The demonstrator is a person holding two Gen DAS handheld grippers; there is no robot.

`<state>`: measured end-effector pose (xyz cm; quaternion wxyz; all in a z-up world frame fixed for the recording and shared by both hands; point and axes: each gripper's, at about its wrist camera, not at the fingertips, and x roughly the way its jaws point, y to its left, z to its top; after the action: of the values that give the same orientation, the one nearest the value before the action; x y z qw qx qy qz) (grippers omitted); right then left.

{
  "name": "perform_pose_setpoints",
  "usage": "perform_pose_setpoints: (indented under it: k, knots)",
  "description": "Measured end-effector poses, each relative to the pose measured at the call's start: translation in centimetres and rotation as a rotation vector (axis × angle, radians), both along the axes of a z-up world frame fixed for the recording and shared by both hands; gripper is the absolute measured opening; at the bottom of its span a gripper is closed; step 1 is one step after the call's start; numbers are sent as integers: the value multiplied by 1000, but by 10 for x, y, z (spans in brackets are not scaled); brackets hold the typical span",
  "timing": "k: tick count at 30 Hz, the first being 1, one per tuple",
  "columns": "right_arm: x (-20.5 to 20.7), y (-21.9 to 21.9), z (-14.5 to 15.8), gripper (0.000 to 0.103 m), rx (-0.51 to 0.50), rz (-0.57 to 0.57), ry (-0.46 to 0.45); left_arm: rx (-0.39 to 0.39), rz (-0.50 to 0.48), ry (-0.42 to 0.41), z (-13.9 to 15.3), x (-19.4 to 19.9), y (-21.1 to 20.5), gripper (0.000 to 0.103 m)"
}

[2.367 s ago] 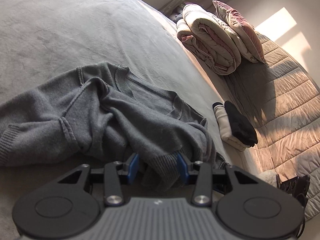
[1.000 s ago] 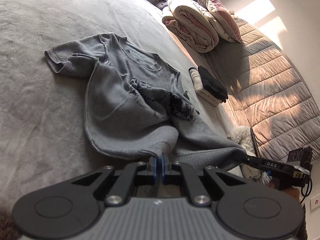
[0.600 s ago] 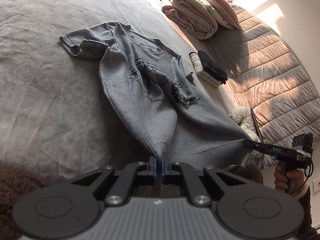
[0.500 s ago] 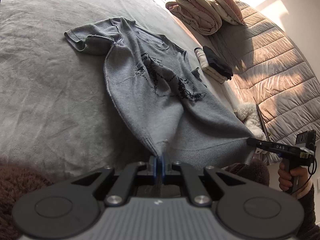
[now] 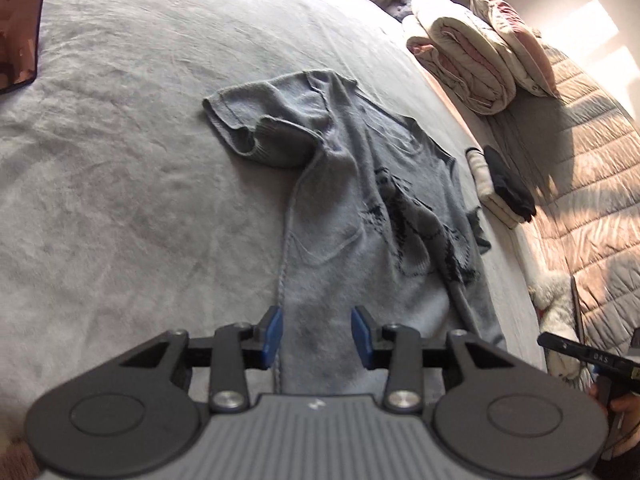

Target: Fold clothes

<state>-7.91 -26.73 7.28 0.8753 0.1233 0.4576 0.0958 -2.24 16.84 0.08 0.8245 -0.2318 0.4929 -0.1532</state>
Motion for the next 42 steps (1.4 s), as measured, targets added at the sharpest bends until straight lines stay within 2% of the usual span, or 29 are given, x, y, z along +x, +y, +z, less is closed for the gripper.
perform_pose_setpoints:
  k: [6, 12, 20, 27, 29, 30, 32, 33, 36, 42]
  knots:
    - [50, 10, -10, 43, -25, 8, -22, 57, 120, 32, -16, 55, 21, 39]
    - [99, 16, -25, 44, -70, 16, -81, 161, 205, 30, -33, 104, 27, 39]
    - [149, 18, -47, 44, -124, 12, -111, 261, 205, -51, -35, 145, 21, 38]
    - [171, 23, -51, 44, -203, 53, -185, 328, 223, -108, -38, 160, 10, 36]
    - [176, 25, -53, 44, -222, 68, -200, 368, 222, -129, -39, 162, 6, 24]
    - [178, 24, -54, 42, -233, 71, -204, 373, 221, -137, -39, 163, 6, 7]
    - [182, 22, -55, 20, -255, 62, -208, 382, 221, -151, -39, 164, 8, 3]
    - [184, 19, -56, 6, -266, 54, -205, 379, 231, -154, -39, 165, 9, 3]
    - [189, 8, -55, 3, -307, 7, -202, 407, 248, -174, -35, 170, 12, 3]
    - [198, -17, -52, 3, -368, -71, -195, 492, 298, -229, -19, 186, 26, 3]
